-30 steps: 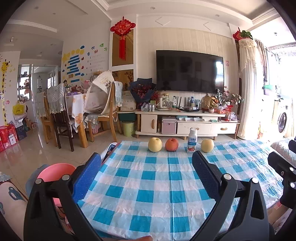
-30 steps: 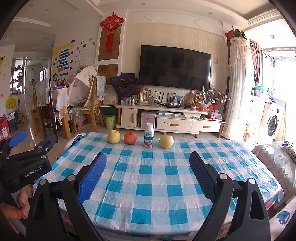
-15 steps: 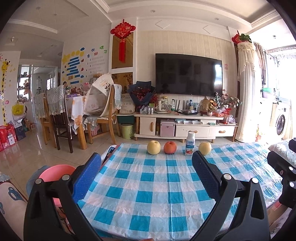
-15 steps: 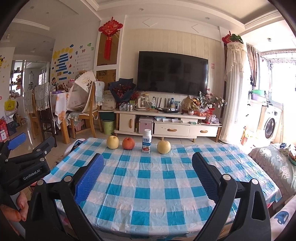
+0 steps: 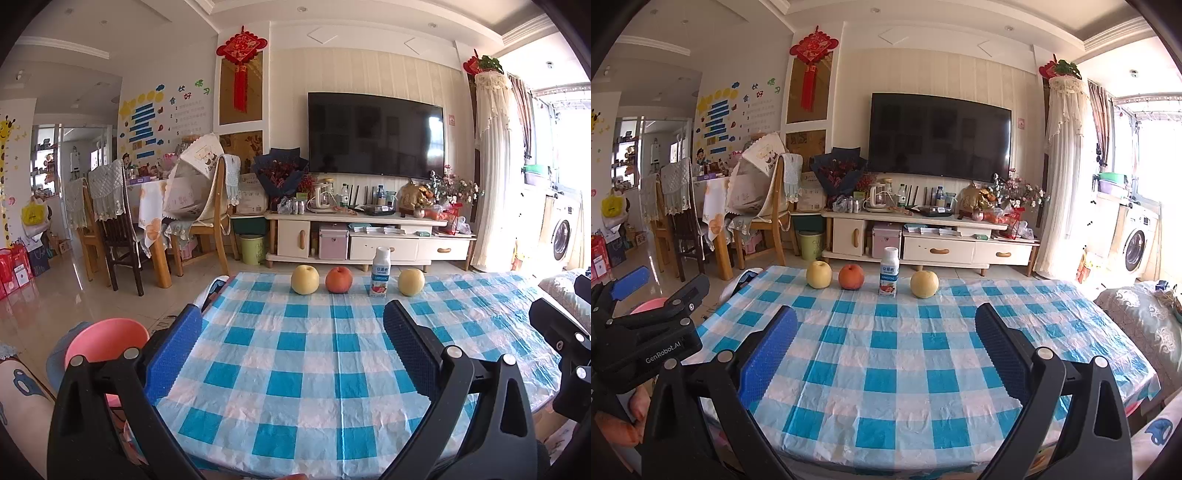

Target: Collect trash

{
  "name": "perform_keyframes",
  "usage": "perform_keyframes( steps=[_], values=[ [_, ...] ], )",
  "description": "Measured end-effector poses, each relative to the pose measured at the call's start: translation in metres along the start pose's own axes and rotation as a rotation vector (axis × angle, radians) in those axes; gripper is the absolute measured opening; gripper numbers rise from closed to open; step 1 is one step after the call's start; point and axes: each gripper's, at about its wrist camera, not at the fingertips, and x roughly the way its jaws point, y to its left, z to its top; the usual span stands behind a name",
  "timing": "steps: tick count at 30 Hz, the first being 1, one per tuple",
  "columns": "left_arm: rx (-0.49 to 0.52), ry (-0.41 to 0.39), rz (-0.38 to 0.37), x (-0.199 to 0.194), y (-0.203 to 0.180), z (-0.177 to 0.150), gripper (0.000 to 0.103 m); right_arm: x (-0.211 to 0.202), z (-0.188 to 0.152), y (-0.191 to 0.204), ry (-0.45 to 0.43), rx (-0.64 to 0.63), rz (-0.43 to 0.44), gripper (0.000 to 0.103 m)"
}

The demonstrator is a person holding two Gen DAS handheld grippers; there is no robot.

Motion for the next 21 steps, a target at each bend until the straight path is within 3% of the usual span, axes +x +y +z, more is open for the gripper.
perform_keyframes(
  steps=[13,17,21],
  values=[
    [0.022,0.118,-0.024,0.074,-0.021,-0.024,0.099,0.079,-0.021,-0.015,0.097,0.035,0.009,0.096],
    [0.037,0.206,0.002,0.116,-0.040,-0.039,0.099,0.127,-0.032,-0.029,0.184,0.085,0.024,0.096],
    [0.001,0.335,0.019,0.174,-0.054,-0.061,0.099,0.194,-0.047,-0.043,0.287,0.075,-0.021,0.096]
  ],
)
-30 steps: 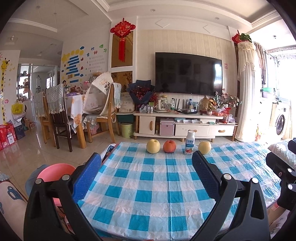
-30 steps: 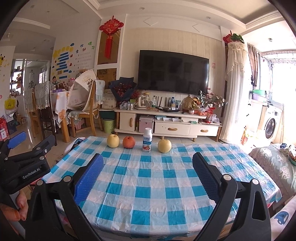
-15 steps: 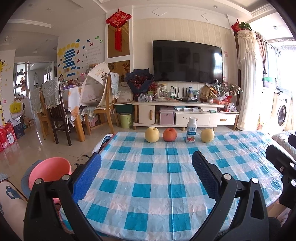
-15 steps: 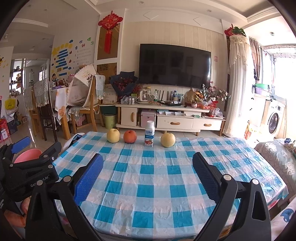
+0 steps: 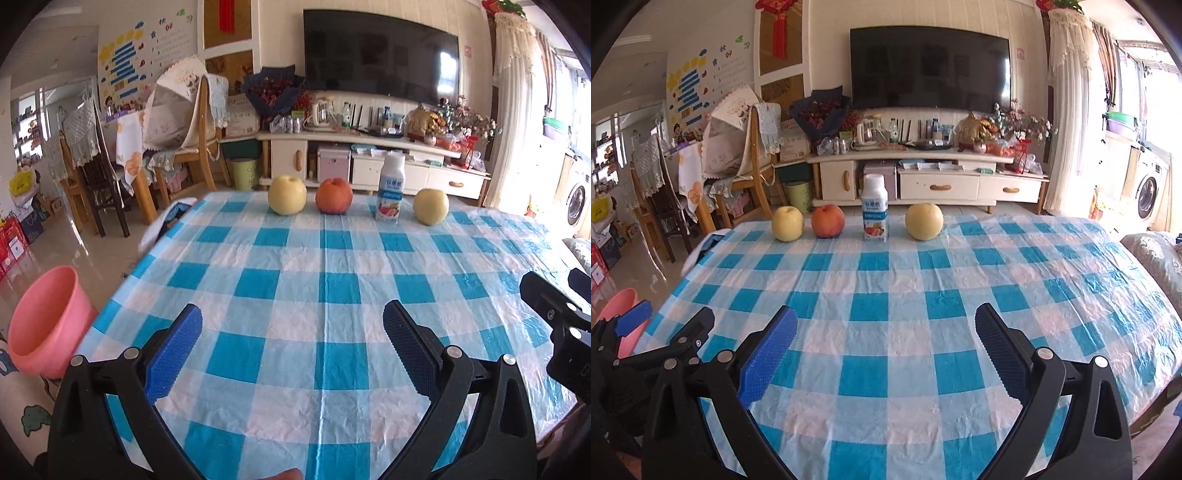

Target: Collect trash

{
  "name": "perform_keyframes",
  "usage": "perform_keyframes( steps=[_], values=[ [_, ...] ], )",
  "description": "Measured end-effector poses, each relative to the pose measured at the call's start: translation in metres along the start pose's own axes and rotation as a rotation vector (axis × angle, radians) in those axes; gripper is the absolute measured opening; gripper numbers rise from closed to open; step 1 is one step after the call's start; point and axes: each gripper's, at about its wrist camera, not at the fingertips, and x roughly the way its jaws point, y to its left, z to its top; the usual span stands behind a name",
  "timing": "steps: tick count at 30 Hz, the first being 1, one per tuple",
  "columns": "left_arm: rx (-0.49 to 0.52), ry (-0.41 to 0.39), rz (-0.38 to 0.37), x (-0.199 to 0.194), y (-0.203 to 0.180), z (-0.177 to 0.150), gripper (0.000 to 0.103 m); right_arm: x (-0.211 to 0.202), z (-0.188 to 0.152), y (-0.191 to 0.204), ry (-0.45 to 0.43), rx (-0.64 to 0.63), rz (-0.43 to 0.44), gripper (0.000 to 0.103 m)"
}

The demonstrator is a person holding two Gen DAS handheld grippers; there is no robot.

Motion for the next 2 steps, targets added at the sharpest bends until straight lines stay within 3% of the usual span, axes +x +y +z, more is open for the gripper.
perform_keyframes(
  steps=[2],
  values=[
    [-0.006,0.068,0.000,0.030,-0.010,-0.002,0.099,0.037,0.000,-0.007,0.059,0.000,-0.024,0.096]
  ],
)
